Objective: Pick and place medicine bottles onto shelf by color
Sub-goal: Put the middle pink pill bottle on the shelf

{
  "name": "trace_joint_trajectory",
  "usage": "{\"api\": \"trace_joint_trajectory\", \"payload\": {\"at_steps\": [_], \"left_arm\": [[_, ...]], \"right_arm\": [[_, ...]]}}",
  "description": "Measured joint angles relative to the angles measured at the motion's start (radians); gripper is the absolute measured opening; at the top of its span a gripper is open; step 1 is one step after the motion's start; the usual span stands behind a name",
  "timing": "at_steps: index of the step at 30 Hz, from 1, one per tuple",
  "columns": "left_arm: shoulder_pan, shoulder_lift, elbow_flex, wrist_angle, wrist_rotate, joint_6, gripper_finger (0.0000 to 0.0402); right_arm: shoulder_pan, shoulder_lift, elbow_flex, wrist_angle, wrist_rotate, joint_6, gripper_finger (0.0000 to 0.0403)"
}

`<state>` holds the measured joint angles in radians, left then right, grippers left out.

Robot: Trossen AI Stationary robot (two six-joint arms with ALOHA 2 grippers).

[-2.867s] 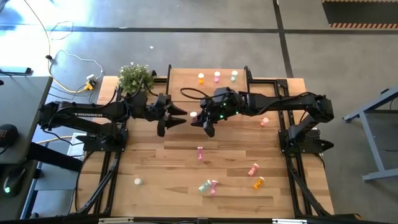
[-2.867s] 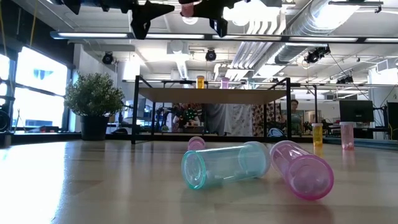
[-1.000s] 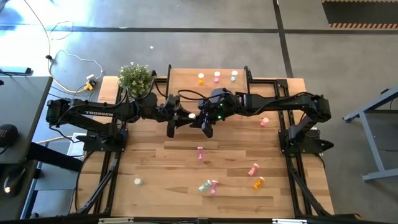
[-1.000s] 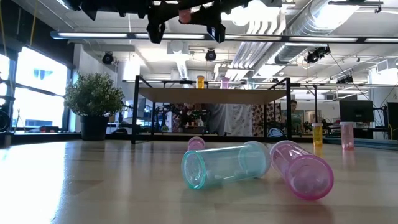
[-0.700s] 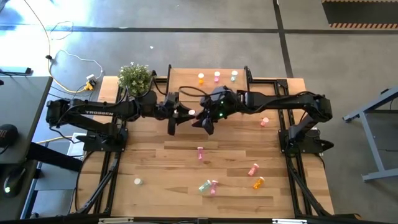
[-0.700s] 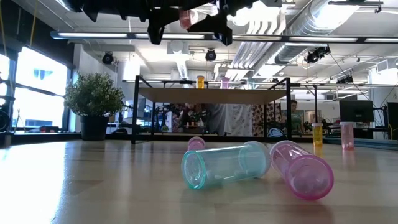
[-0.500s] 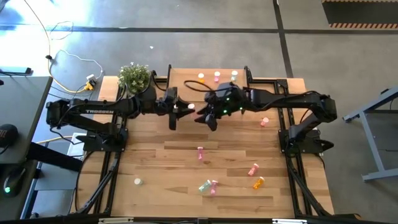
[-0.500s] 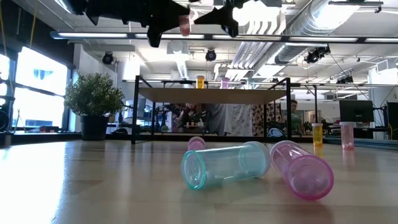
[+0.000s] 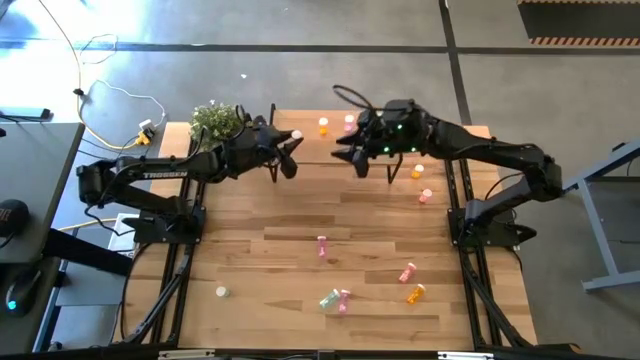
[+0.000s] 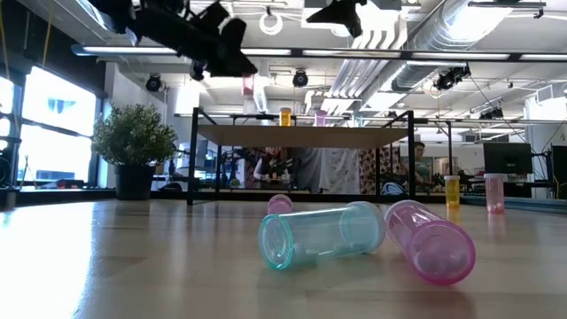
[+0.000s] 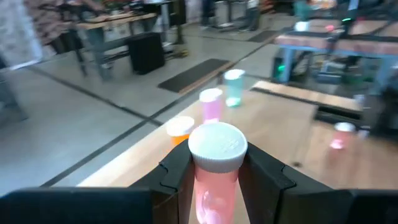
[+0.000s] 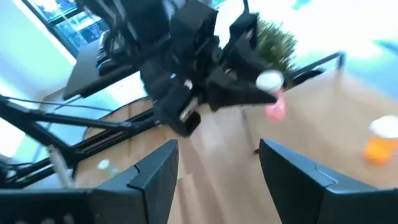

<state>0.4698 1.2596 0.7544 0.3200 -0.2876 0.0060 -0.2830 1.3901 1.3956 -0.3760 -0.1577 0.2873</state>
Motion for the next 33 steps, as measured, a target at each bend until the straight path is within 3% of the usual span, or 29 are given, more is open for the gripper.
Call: {"api": "trace_joint_trajectory", "payload": {"at_steps": [10,33], "left_arm": [[0.048,0.166,0.0,0.167,-0.173,-0.055,0.0097],[0.103,0.231,0.0,0.134,-0.223,-0.121,0.0097]], "right_arm": [[-0.078,-0.017,0.0,-0.008,0.0,-0.09,0.0215],[-0.117,-0.017,0.0,-0.027,0.0,-0.112,0.0215]]}}
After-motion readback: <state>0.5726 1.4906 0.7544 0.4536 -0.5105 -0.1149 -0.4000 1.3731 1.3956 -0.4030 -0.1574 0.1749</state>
